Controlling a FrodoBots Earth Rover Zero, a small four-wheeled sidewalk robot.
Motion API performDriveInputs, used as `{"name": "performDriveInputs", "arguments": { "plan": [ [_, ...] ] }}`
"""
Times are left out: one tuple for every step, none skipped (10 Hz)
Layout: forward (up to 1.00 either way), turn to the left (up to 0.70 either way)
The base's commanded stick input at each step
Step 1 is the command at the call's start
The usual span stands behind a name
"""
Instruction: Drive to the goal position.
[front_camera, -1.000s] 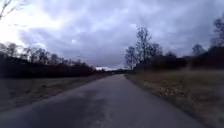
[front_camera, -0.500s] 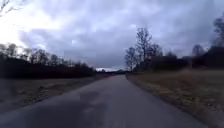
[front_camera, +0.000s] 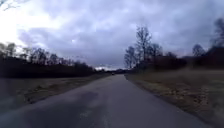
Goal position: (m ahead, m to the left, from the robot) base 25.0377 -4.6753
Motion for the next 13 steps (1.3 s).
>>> {"name": "performDriveInputs", "arguments": {
  "plan": [
    [0.5,0.0],
    [0.5,0.0],
    [0.5,0.0],
    [0.5,0.0],
    [0.5,0.0],
    [0.5,0.0],
    [0.5,0.0],
    [0.5,0.0],
    [0.5,0.0],
    [0.5,0.0],
    [0.5,0.0],
    [0.5,0.0],
    [0.5,0.0]
  ]
}}
